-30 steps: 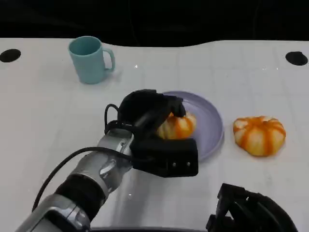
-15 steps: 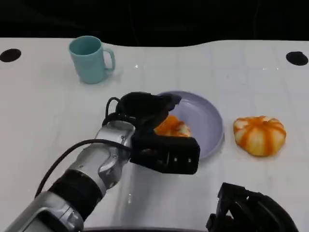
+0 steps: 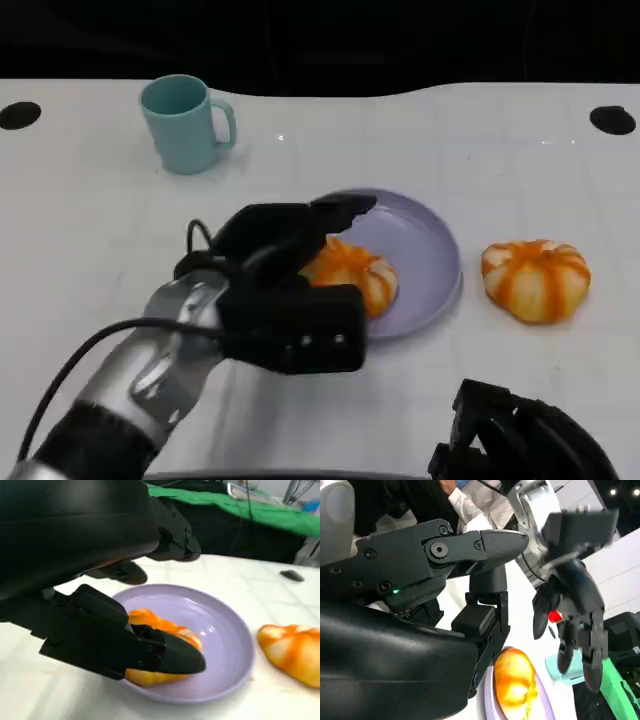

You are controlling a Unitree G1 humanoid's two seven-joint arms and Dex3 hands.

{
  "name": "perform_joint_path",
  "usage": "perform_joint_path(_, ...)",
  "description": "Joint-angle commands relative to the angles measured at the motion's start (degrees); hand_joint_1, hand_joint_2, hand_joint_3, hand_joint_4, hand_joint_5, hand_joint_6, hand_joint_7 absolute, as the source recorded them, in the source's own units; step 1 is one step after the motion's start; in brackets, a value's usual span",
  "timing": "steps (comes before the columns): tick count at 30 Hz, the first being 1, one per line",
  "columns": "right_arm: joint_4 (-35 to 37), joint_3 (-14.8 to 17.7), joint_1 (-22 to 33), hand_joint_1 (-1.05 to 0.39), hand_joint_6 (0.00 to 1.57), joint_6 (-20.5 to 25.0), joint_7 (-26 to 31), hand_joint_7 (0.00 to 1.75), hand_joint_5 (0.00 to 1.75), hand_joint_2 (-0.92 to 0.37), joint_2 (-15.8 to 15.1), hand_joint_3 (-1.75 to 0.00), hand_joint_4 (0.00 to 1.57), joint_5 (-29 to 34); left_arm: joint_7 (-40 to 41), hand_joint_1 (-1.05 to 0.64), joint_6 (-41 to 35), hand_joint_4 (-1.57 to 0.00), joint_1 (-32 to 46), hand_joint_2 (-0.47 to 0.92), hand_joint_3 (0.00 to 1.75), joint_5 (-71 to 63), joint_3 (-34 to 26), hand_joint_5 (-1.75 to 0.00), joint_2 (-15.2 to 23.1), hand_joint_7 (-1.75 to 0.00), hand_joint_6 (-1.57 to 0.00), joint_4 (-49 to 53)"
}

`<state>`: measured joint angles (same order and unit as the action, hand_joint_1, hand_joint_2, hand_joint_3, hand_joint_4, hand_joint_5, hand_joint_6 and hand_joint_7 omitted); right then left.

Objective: Grasp the bread from the table and place it into the plate.

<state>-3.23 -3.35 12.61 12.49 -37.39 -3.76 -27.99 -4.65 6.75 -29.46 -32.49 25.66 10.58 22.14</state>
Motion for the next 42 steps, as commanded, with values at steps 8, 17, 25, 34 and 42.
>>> perform_joint_path(8, -1.1, 1.1, 0.2, -0.7, 0.77, 0.9, 0.5, 1.35, 1.59, -0.92, -0.5, -0.22, 0.86, -0.8, -6.6, -0.42, 14.7, -0.54, 13.6, 0.92, 0.19, 26.1, -11.6, -1.49, -1.9, -0.98, -0.47, -5.1)
perform_joint_path(17, -0.9, 1.0, 0.2, -0.71, 0.78, 0.5, 0.2, 1.36, 1.59, -0.92, -0.4, -0.22, 0.86, -0.6, -13.9, -0.59, 7.9, -0.59, 24.6, 0.92, 0.22, 41.0, -15.2, -1.75, -4.4, -1.62, -0.46, -16.6)
perform_joint_path(25, -2.0, 0.8, 0.8, -0.71, 0.78, 1.0, 0.5, 1.38, 1.59, -0.92, -0.8, -0.23, 0.87, -0.4, -18.2, -0.68, 1.0, -0.72, 36.1, 0.92, 0.2, 48.5, -15.4, -1.75, -4.6, -1.74, -0.52, -24.8)
perform_joint_path(34, -1.3, 1.2, 0.5, -0.71, 0.78, 0.6, 0.0, 1.36, 1.6, -0.92, -1.1, -0.23, 0.86, -0.3, -21.0, -0.63, -1.2, -0.74, 42.2, 0.92, 0.23, 53.8, -15.9, -1.75, -7.2, -1.75, -0.53, -26.0)
perform_joint_path(42, -1.1, 1.7, 0.4, -0.71, 0.78, 0.8, -0.2, 1.35, 1.61, -0.92, -1.5, -0.22, 0.87, -0.6, -24.8, -0.55, -3.3, -0.79, 43.3, 0.92, 0.2, 58.9, -17.9, -1.75, -9.2, -1.75, -0.54, -24.0)
